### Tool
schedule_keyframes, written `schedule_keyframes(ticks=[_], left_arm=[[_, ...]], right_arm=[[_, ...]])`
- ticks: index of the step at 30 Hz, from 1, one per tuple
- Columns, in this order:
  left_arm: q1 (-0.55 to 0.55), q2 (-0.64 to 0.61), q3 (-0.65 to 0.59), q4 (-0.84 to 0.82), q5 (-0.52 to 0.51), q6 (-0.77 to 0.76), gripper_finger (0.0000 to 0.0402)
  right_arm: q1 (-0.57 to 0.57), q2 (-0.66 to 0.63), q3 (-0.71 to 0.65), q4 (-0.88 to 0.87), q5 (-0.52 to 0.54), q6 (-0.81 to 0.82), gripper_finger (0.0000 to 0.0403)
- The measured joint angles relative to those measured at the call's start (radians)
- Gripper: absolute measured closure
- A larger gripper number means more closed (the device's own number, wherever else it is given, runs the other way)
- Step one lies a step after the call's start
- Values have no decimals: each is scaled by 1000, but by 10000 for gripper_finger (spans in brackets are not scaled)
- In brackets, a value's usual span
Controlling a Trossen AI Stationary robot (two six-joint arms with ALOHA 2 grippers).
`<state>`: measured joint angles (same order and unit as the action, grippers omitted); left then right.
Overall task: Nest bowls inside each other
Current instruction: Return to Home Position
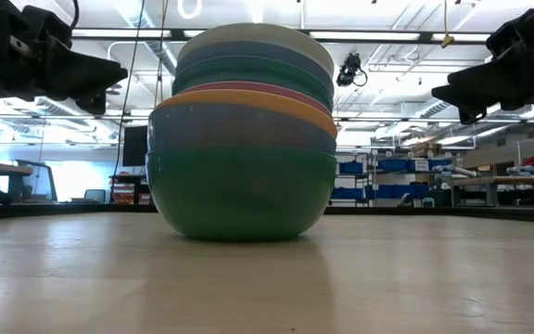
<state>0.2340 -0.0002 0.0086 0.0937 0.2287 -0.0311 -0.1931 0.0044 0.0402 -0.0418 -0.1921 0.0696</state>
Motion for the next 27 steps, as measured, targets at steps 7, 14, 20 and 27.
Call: schedule_keyframes(ticks=[7, 14, 20, 27], left_arm=[[0, 0, 0, 17, 0, 0, 318], [0, 0, 0, 17, 0, 0, 318], [0, 0, 0, 17, 0, 0, 318], [0, 0, 0, 17, 0, 0, 318]], right_arm=[[0, 0, 0, 1, -1, -1, 239], [0, 0, 0, 1, -1, -1, 239], [0, 0, 0, 2, -1, -1, 239], [0, 0, 0, 2, -1, -1, 239]])
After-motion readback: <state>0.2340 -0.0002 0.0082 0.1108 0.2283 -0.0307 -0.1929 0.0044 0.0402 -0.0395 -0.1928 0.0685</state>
